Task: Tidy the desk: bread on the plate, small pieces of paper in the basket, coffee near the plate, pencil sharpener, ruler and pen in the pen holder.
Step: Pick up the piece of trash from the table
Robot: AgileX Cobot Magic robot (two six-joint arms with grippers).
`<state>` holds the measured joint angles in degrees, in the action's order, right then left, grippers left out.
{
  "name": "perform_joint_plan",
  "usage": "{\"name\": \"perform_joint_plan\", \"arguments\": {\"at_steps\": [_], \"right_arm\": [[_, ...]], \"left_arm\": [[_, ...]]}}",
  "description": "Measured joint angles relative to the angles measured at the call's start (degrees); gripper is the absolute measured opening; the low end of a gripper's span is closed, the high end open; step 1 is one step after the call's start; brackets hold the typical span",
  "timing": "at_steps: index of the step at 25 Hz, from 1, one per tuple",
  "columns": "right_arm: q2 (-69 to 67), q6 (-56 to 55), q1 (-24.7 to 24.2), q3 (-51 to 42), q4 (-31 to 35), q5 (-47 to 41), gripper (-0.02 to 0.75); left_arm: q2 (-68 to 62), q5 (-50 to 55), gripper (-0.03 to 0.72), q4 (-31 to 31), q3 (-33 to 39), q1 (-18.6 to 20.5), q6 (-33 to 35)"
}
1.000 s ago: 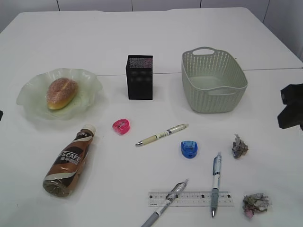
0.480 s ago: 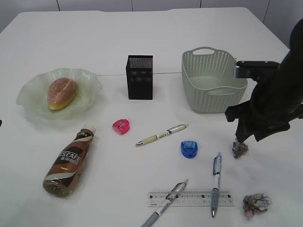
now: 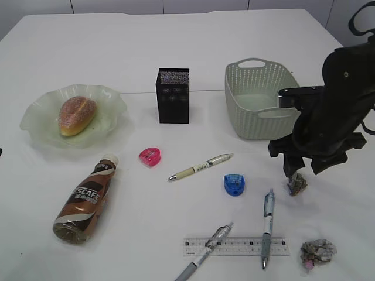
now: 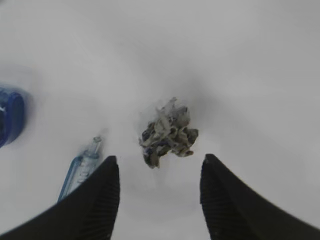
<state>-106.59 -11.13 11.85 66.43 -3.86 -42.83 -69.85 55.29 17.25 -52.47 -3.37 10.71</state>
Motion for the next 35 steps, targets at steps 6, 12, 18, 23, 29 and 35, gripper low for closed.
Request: {"name": "perform_joint_plan", "arguments": {"at_steps": [6,12,18,23,29,35], "right_arm": [[-3.27,-1.18,0.00,1.99,-0.98,0.80,0.453],[-5.65,-2.29,0.00,2.91,-1.31,1.08,0.458],[-8.32,-2.92,0.00,3.00,-1.50,1.08,0.460],[-8.89,-2.92,0.00,3.00,-1.63,1.56,0.432],[-8.89,-3.14,0.00,3.00,-1.63,1.70,0.297],[-8.89,-3.14,0.00,3.00,-1.63,1.91,0.205]], "left_arm": [[0.00,0.00,0.519,-0.13,0.00,0.00,0.00],[0.00,0.00,0.516,-0.36,0.00,0.00,0.00],[0.00,-0.22,0.515,-1.01,0.00,0.00,0.00],[0.00,-0.22,0.515,-1.26,0.00,0.00,0.00],[0.00,-0.22,0.513,-1.26,0.00,0.00,0.00],[0.00,-0.22,0.513,-1.26,0.00,0.00,0.00]]}}
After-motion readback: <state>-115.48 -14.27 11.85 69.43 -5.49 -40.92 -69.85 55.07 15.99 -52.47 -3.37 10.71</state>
